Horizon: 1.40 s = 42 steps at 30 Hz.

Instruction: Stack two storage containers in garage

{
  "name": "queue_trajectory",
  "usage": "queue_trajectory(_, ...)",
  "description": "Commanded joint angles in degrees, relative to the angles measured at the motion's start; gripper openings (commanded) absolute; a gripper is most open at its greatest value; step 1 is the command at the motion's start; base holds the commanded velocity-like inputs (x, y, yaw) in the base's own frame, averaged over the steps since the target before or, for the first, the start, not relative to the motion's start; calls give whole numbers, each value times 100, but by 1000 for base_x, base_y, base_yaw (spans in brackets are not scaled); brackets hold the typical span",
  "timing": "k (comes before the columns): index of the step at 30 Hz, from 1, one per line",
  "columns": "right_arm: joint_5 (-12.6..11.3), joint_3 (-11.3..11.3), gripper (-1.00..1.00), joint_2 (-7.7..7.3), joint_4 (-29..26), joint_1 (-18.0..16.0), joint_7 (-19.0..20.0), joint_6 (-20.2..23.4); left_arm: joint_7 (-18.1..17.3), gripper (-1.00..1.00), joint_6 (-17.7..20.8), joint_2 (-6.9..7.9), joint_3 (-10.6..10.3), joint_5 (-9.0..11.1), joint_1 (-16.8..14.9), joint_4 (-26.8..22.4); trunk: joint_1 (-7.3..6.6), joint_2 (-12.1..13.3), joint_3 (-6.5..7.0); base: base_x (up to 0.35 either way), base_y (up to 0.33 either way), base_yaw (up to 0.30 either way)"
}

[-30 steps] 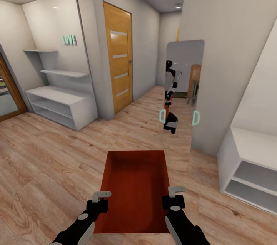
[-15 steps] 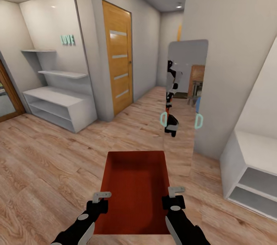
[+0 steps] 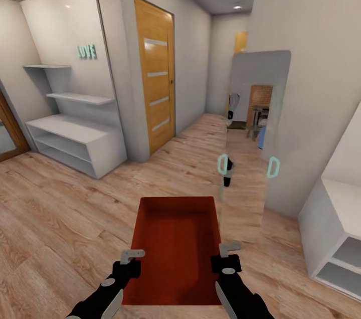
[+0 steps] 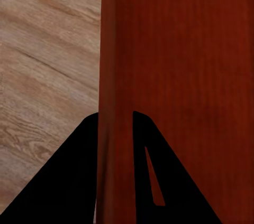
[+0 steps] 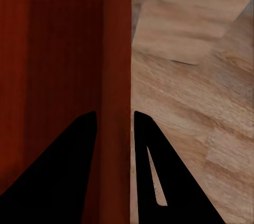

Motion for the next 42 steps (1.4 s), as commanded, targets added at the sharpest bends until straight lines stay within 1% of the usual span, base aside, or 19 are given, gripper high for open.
queue_trajectory(1, 192, -83, -100, -38, -27, -8, -83, -61, 92, -100, -23, 85, -9, 51, -2, 42, 3, -3, -6, 324, 190, 0)
queue_trajectory(20, 185, -80, -100, -38, -23, -8, -83, -61, 92, -100, -16, 90, -9, 43, -2, 51, 3, -3, -6, 323, 176, 0)
queue_trajectory(37, 185, -77, -100, -38, -22, -8, -83, -61, 101, -100, -34, 94, -9, 51, -2, 43, 3, -3, -6, 332, 25, 0)
queue_trajectory(42, 185, -79, -100, -38, -21, -8, -83, -61, 101, -100, -34, 91, -9, 51, -2, 42, 3, -3, -6, 322, 132, 0)
